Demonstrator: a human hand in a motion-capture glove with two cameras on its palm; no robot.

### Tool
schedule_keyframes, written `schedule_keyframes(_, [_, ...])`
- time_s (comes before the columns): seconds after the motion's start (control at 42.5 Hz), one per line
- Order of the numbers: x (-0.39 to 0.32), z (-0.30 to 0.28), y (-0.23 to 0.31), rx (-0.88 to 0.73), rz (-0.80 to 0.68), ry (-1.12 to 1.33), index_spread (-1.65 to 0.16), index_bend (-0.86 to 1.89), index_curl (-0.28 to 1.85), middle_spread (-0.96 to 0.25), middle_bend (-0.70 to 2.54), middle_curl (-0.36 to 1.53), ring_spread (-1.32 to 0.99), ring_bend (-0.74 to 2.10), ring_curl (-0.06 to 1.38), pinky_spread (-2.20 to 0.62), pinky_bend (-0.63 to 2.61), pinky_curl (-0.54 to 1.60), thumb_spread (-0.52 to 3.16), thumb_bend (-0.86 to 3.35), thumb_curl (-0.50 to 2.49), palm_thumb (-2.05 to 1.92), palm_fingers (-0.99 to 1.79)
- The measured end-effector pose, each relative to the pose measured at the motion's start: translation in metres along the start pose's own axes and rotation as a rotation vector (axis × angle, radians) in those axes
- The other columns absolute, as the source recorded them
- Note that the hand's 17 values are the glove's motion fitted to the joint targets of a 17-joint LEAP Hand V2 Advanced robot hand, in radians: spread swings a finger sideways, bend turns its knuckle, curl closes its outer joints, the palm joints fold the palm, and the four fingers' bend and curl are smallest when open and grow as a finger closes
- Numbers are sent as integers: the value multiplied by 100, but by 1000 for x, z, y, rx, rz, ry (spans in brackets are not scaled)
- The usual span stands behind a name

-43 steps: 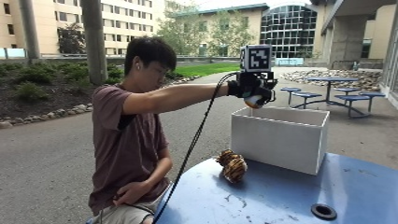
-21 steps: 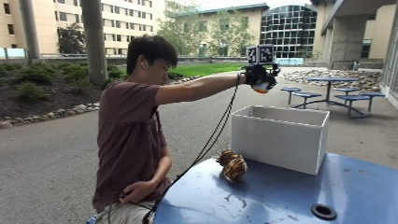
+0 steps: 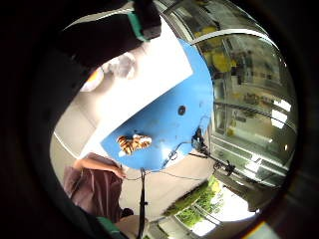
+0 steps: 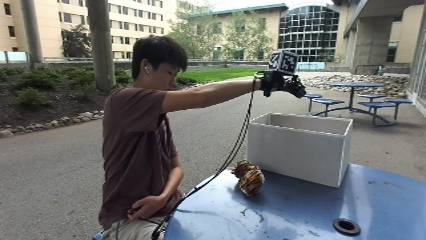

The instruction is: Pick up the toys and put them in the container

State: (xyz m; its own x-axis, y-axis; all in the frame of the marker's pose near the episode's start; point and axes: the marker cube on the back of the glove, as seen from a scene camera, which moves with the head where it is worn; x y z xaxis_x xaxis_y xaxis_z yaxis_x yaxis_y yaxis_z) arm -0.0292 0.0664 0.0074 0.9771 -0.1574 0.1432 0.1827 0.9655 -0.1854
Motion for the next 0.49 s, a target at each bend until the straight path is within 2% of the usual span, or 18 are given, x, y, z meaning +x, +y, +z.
schedule_keyframes(0.212, [47,-6,39,46,71,46,-15,0,28,9,15,44,0,62,44,2,114,45,111,-5,57,-5,-34])
schedule_keyframes(0.353, [140,3,110,60,48,130,-14,1,22,9,15,41,1,61,43,4,111,42,113,-5,50,-4,-29])
schedule_keyframes(0.494, [139,0,122,63,174,64,-14,2,19,9,15,39,2,60,42,4,109,41,114,-4,46,-3,-28])
